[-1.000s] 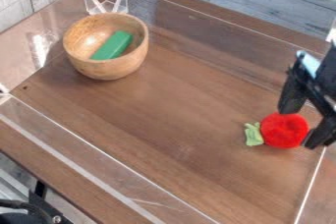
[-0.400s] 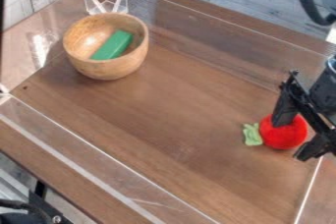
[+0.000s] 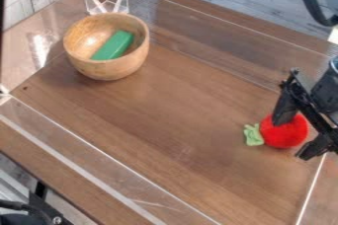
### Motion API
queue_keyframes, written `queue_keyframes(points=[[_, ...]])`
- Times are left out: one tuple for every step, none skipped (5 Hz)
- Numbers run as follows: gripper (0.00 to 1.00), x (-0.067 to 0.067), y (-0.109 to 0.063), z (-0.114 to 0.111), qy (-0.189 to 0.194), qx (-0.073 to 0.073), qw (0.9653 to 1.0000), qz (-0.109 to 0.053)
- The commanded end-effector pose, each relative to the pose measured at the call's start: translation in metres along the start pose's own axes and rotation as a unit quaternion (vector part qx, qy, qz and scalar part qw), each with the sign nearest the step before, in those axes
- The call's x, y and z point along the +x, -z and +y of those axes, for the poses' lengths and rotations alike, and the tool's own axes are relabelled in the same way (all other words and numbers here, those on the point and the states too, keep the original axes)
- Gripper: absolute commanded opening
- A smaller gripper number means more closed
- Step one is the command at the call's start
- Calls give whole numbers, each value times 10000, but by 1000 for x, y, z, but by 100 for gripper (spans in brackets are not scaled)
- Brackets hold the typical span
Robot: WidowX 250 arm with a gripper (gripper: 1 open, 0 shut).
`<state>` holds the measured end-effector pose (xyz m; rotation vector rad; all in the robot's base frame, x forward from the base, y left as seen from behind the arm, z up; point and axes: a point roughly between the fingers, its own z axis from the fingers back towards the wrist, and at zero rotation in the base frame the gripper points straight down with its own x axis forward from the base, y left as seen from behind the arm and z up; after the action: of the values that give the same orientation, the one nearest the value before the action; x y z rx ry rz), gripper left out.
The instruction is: Move the red object to the left side of the table
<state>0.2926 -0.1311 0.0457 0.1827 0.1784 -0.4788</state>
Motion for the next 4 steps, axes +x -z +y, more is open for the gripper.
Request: queue_keyframes(points=[[100, 10, -14, 7, -239, 82, 9990, -371], [100, 14, -2, 7, -336, 98, 9987, -374], [100, 14, -3, 16, -330, 138, 9984, -437], [100, 12, -5, 23, -296, 206, 9981, -498]])
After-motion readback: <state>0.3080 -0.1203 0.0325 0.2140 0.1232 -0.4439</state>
